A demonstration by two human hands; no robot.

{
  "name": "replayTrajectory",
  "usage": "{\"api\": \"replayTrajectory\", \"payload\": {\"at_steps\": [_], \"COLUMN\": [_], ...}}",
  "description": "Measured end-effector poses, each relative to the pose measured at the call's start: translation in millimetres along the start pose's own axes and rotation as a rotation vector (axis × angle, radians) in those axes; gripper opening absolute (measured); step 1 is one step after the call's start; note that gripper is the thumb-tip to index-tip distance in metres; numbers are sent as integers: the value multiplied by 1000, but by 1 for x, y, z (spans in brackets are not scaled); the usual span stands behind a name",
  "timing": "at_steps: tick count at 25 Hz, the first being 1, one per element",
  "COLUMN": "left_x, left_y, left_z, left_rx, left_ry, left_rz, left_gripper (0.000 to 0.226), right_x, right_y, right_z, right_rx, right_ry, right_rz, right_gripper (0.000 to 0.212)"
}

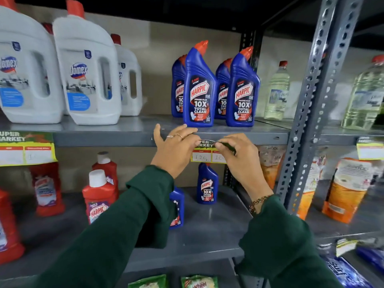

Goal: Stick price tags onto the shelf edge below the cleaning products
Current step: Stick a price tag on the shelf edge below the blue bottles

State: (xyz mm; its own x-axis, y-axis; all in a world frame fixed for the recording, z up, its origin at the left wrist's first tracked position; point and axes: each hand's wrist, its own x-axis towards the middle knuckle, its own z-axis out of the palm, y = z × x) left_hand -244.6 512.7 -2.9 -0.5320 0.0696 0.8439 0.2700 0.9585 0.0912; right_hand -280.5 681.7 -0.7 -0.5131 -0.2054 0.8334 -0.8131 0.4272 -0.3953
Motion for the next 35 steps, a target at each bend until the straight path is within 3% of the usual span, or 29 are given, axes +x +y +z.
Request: {"api": "replayTrajectory", "payload": {"at_steps": [7,14,20,35], "left_x": [7,10,8,18], "left_y": [7,8,5,10], "left_z": [5,11,12,20], "left_rx": [-40,-61,-42,-117], "left_ry": [24,36,56,214], "left_rz": [-125,-125,-79,-220], "left_gripper": [15,7,15,17], "right_x": [6,8,12,19], "right_y": [14,20,15,17], "right_z": [5,7,10,25], "right_rx": [-70,-78,-187,-145], "right_ry": [20,7,75,245], "right_rz": [-118,17,37,88], "right_gripper": [9,12,13,19]}}
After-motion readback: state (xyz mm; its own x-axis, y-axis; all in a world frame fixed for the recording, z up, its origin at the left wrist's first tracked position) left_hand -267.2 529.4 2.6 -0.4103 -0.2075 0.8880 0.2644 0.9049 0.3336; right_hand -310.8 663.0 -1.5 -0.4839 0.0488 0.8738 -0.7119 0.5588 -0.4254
